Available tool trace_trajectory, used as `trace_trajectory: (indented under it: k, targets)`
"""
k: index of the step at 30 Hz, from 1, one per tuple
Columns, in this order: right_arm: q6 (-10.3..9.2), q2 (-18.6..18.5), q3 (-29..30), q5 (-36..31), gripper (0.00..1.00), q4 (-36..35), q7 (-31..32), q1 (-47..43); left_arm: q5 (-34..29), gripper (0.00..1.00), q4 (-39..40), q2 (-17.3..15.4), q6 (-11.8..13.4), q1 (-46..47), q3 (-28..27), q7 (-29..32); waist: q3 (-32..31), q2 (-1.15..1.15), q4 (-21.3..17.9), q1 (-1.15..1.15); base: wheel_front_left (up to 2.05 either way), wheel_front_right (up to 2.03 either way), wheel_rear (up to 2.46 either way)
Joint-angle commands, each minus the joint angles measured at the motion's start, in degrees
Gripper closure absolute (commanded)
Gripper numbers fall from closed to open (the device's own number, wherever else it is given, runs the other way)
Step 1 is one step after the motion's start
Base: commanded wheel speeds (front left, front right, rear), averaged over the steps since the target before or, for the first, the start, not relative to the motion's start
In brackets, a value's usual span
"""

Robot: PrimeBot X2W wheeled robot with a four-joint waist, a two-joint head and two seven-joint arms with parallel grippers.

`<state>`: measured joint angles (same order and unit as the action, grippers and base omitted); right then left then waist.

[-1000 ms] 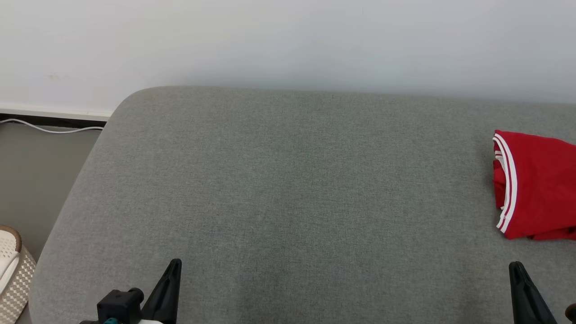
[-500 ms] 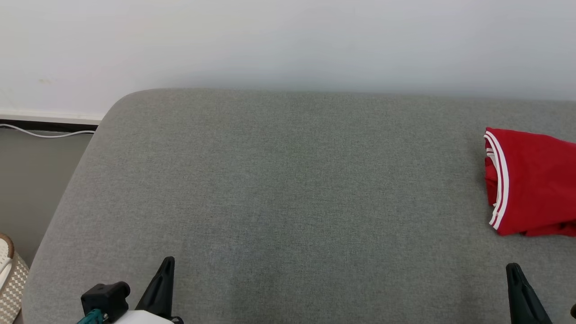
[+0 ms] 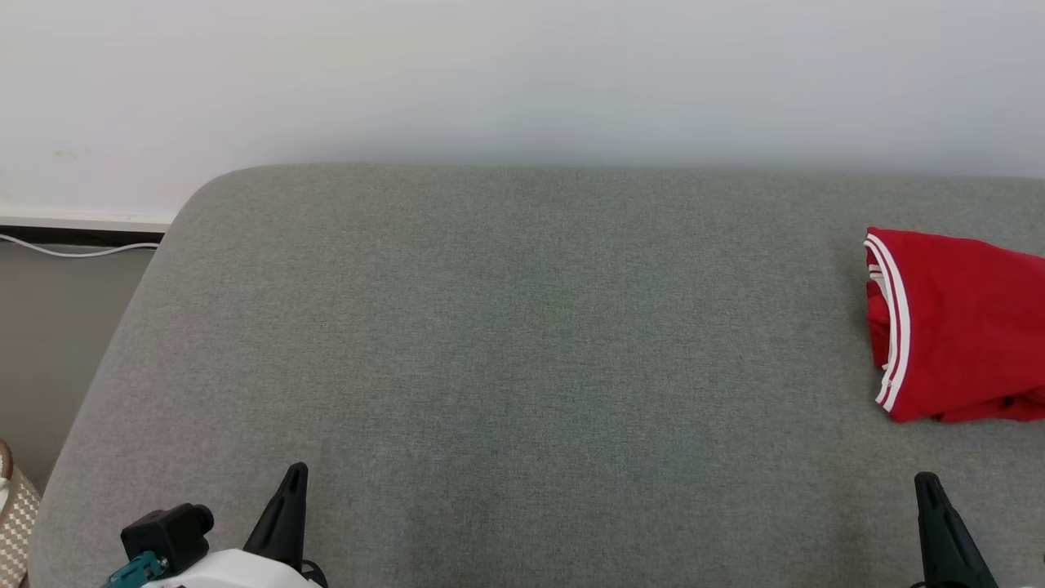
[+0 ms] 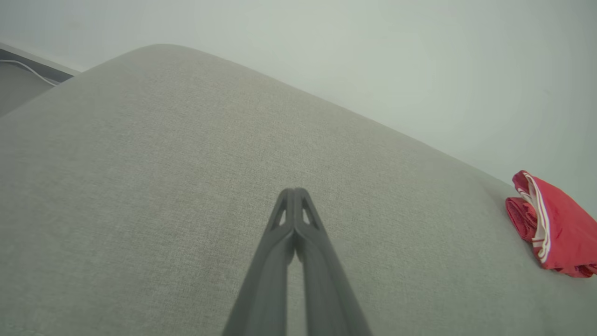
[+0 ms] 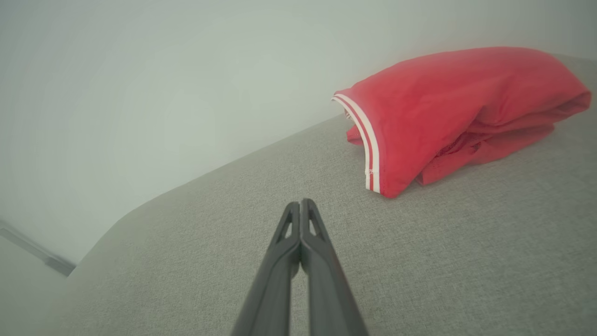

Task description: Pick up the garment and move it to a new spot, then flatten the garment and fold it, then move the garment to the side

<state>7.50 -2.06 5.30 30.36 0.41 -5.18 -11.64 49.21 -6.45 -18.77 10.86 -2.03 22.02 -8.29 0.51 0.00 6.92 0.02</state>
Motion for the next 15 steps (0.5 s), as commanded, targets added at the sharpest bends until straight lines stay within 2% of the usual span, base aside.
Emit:
trace_trajectory:
  k: [1, 15]
  targets:
    - [0.0, -1.11, -0.18, 2.07, 1.0, -1.04, 0.49, 2.41, 1.38, 1.0, 0.81, -0.39, -0.9, 2.91, -2.0, 0.24, -0.01, 0.0, -0.11, -0.01, 0.0, 0.0, 0.0]
    - [0.0, -1.49, -0.55, 11.72, 1.0, 1.16, 1.74, 4.72, 7.99, 1.0, -0.37, 1.89, -3.58, 3.68, -5.77, 2.23, -0.05, 0.0, -1.16, -0.01, 0.0, 0.0, 0.0]
